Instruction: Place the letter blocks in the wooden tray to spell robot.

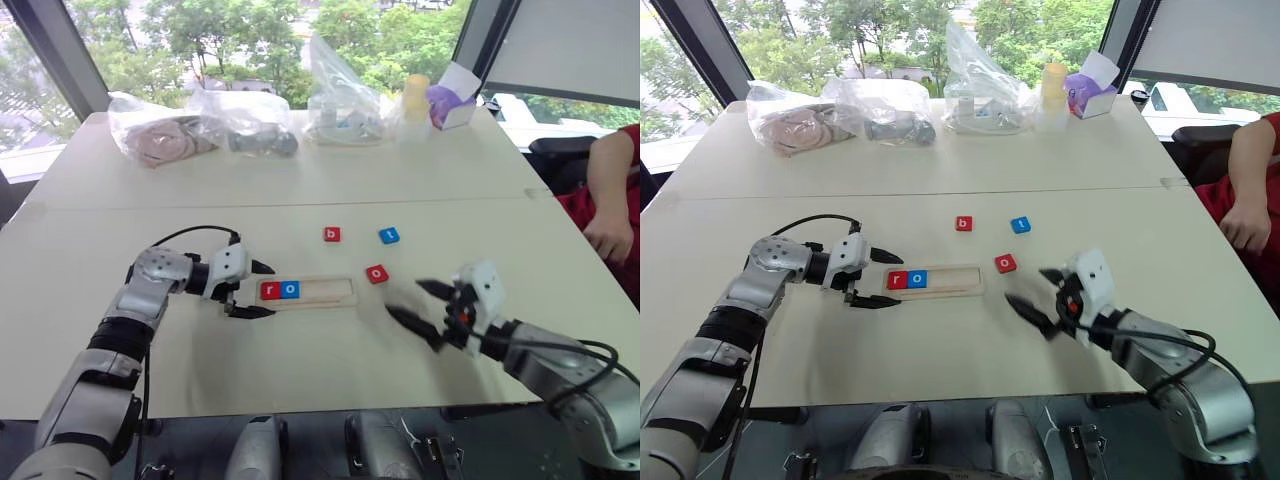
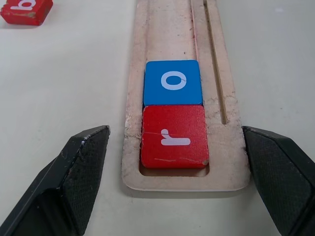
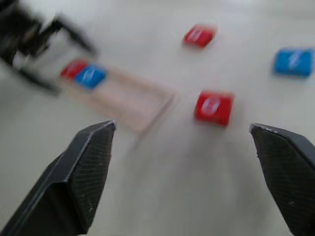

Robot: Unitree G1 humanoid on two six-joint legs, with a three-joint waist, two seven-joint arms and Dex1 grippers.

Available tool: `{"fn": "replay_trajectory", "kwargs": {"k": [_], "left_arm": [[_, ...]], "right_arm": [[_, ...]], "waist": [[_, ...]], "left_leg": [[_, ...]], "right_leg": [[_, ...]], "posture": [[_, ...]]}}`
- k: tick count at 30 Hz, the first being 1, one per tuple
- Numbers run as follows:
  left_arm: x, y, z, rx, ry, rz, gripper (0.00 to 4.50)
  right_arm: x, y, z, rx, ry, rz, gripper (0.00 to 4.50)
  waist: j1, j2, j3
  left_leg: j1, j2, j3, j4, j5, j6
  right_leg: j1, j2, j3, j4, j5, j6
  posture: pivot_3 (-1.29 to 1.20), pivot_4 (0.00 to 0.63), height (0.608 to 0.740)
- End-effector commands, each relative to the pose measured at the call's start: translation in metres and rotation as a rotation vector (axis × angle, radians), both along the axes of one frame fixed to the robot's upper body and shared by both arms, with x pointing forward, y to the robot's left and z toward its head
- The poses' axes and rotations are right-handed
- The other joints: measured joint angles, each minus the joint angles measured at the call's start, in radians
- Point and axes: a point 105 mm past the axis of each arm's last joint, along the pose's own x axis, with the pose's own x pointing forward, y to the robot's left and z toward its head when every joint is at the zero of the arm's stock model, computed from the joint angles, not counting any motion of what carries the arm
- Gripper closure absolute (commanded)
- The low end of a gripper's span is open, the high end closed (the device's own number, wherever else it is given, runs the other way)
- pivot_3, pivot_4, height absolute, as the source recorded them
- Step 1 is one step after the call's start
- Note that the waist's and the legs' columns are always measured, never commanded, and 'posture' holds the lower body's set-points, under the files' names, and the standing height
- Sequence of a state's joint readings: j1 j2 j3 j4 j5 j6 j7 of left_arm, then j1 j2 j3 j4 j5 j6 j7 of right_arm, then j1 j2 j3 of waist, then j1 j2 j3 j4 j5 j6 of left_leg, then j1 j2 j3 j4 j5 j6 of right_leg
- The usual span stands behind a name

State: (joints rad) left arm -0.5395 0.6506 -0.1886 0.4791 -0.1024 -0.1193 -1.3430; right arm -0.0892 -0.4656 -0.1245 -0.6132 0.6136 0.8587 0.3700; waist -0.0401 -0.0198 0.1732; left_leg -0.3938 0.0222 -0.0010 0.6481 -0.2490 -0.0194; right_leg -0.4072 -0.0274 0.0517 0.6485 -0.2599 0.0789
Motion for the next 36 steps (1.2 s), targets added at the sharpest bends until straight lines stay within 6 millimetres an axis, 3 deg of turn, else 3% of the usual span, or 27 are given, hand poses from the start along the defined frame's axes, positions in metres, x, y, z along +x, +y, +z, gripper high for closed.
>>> {"fn": "replay_trajectory", "kwargs": {"k": [1,5,11,20,25,28,32,33,35,36], "left_arm": [[-0.006,0.02,0.032,-0.032,-0.035,0.087,0.06],[-0.026,0.03,0.059,-0.085,-0.016,0.178,0.06],[-0.031,0.048,0.08,-0.138,-0.101,0.383,0.06],[-0.043,0.04,0.066,-0.16,-0.111,0.457,0.06],[-0.043,0.038,0.059,-0.159,-0.118,0.478,0.06],[-0.043,0.034,0.056,-0.164,-0.121,0.478,0.0],[-0.041,0.025,0.06,-0.186,-0.129,0.459,0.0],[-0.04,0.021,0.063,-0.195,-0.131,0.445,0.0],[-0.04,0.015,0.066,-0.204,-0.13,0.422,0.0],[-0.041,0.009,0.069,-0.211,-0.126,0.4,0.0]], "right_arm": [[0.029,0.029,0.017,-0.004,-0.052,-0.059,0.0],[0.072,0.052,0.007,-0.041,0.024,-0.148,0.0],[0.1,0.093,-0.014,-0.036,0.166,-0.129,0.0],[0.124,0.119,-0.026,-0.083,0.213,-0.149,0.0],[0.131,0.119,-0.04,-0.149,0.233,-0.201,0.0],[0.131,0.122,-0.051,-0.186,0.235,-0.207,0.85],[0.132,0.121,-0.055,-0.21,0.219,-0.213,2.99],[0.134,0.118,-0.05,-0.192,0.194,-0.213,3.29],[0.136,0.112,-0.043,-0.19,0.164,-0.205,3.29],[0.137,0.101,-0.03,-0.18,0.113,-0.207,3.29]], "waist": [[-0.011,-0.001,0.001],[-0.016,-0.002,0.001],[-0.004,-0.002,0.002],[-0.006,-0.002,0.002],[-0.009,-0.002,0.002],[-0.011,-0.002,0.001],[-0.02,-0.003,0.001],[-0.022,-0.003,0.001],[-0.026,-0.003,0.001],[-0.026,-0.002,0.001]], "left_leg": [[0.0,0.001,0.0,0.0,0.0,0.0],[-0.003,0.005,0.0,-0.003,0.0,0.0],[-0.018,0.002,0.0,-0.002,0.0,0.0],[-0.017,0.002,0.0,-0.002,0.0,0.0],[-0.016,0.003,0.0,-0.002,0.0,0.0],[-0.015,0.003,0.0,-0.002,0.0,0.0],[-0.014,0.003,0.0,-0.002,0.0,-0.001],[-0.014,0.003,0.0,-0.002,0.0,-0.001],[-0.015,0.003,0.0,-0.002,0.0,-0.001],[-0.015,0.003,0.0,-0.002,0.0,-0.001]], "right_leg": [[-0.001,0.001,0.0,0.0,0.0,-0.001],[-0.006,0.003,-0.001,0.001,0.001,-0.004],[-0.02,0.002,-0.003,0.003,0.003,0.0],[-0.02,0.001,-0.003,0.003,0.003,0.0],[-0.02,0.001,-0.003,0.004,0.004,0.0],[-0.019,0.001,-0.003,0.004,0.004,0.0],[-0.018,0.001,-0.003,0.004,0.004,-0.001],[-0.018,0.001,-0.003,0.004,0.004,-0.001],[-0.018,0.002,-0.003,0.004,0.004,-0.001],[-0.018,0.002,-0.003,0.004,0.004,-0.001]], "posture": [[0.0,0.15,0.74],[0.0,0.15,0.74],[0.0,0.15,0.74],[0.0,0.15,0.74],[0.0,0.15,0.74],[0.0,0.15,0.74],[0.0,0.15,0.74],[0.0,0.15,0.74],[0.0,0.15,0.74],[0.0,0.15,0.74]]}}
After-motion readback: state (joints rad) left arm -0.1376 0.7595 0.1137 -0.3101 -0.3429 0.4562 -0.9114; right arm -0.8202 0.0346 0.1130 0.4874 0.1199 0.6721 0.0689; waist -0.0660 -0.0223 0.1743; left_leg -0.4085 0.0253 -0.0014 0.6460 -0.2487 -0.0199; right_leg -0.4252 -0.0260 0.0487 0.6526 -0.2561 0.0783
